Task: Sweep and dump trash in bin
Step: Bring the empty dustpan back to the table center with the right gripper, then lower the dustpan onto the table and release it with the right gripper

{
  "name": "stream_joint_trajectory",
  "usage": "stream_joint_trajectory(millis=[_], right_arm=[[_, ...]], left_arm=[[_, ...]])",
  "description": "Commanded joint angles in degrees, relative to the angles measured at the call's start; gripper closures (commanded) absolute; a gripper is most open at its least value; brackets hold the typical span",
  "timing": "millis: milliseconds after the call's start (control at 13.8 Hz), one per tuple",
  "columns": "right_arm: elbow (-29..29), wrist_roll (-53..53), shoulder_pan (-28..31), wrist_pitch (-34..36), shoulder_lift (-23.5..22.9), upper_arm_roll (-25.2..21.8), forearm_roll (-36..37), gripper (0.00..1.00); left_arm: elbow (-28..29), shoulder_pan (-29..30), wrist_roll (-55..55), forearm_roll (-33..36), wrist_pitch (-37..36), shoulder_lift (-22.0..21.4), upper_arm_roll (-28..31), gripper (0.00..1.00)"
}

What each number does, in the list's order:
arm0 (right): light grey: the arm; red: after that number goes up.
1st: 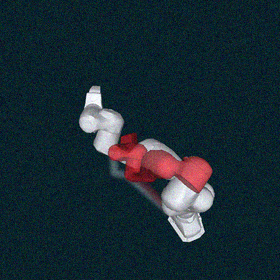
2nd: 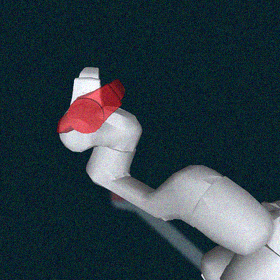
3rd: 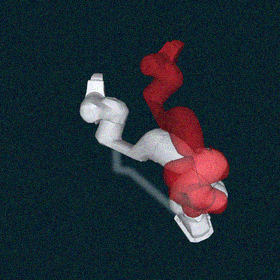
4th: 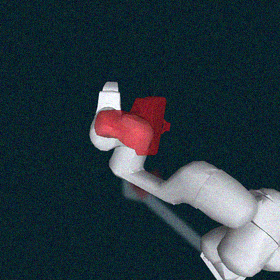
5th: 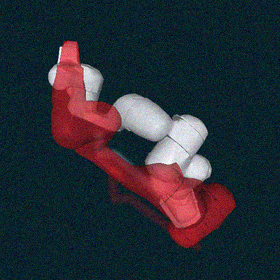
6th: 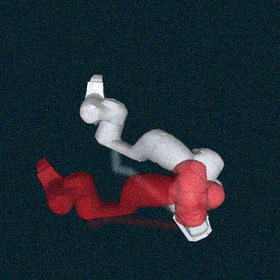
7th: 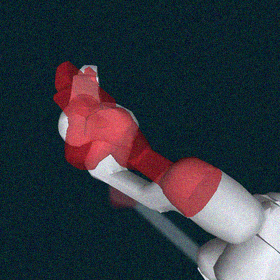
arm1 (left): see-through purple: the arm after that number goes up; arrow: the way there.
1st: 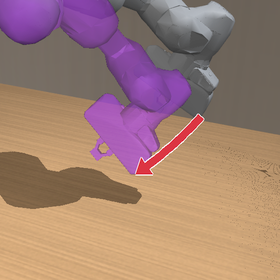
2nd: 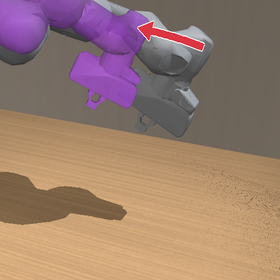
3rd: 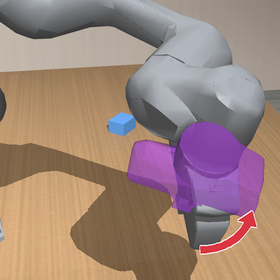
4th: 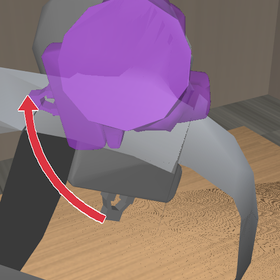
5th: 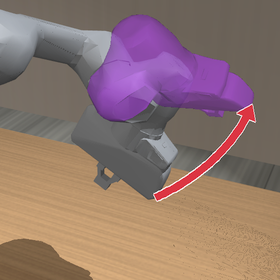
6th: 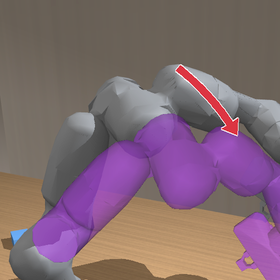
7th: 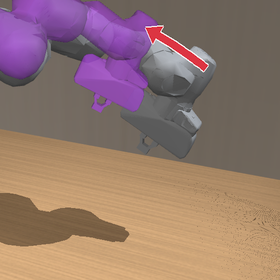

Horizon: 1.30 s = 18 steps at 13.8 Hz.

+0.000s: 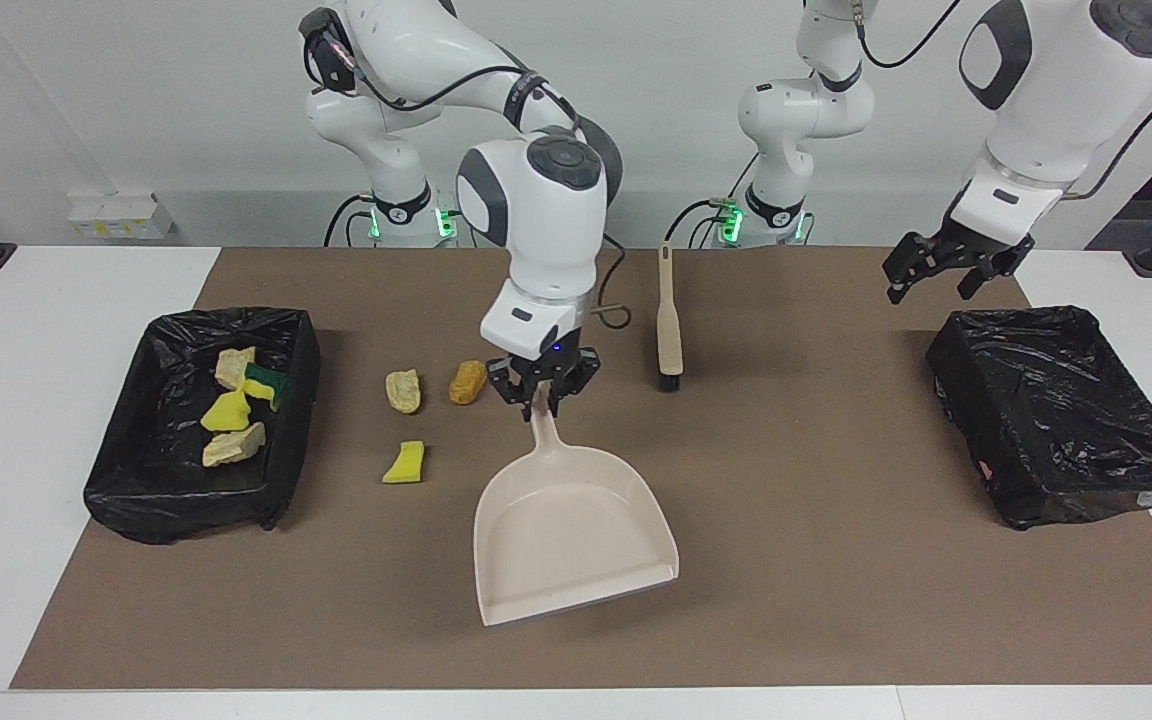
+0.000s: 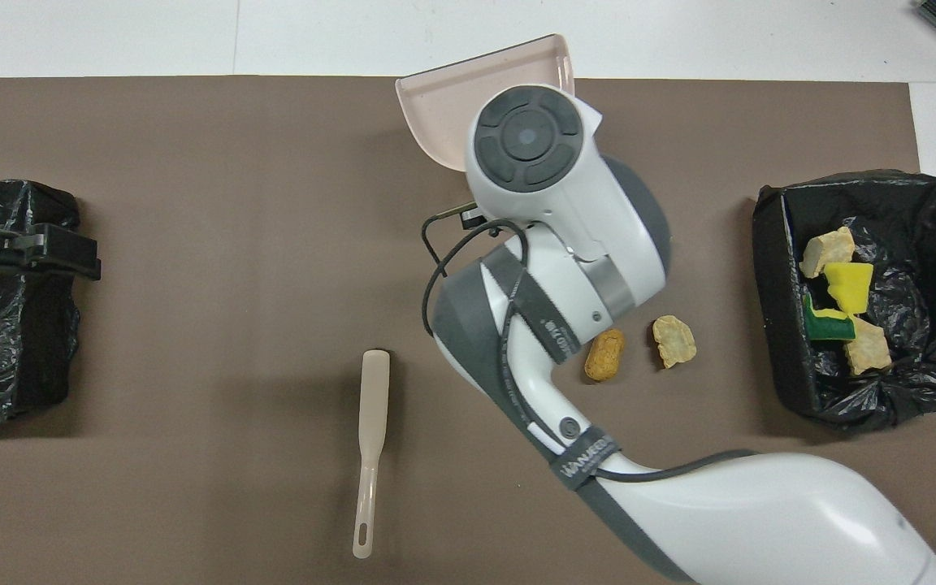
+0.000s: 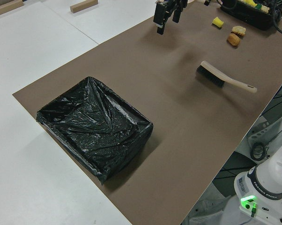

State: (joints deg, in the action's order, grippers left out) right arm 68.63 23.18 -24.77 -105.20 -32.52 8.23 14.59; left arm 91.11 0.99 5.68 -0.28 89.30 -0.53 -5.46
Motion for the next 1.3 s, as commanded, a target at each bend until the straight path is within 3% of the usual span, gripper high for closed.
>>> stream_joint_trajectory(millis=[0,290,580,870,1232], right_arm=[[-9.6,7.6,-5.1,1.4,-8.5,-0.5,-1.2,1.0],[-10.7,11.9,-6.7,-2.1,-13.2,2.4,-2.2,1.0],[-10.4,14.5,-8.5,-2.6,-14.0,2.3,-2.5,0.99],[-9.6,14.6,-7.9,-2.8,-13.7,2.4,-3.1,0.79],[-8.1,15.5,-7.9,-3.0,-13.2,2.2,-6.8,0.63]], left_arm=[[-2.3,0.3,-0.7,0.6,-4.8,-1.8,0.2,0.0],[0.1,0.3,-1.1,0.5,-5.1,-4.3,0.6,0.0],[0.1,0.3,-1.0,0.5,-5.0,-4.3,0.6,0.0],[0.1,0.3,-1.0,0.5,-5.0,-4.3,0.6,0.0],[0.2,0.3,-1.0,0.4,-5.2,-4.3,0.6,0.0]])
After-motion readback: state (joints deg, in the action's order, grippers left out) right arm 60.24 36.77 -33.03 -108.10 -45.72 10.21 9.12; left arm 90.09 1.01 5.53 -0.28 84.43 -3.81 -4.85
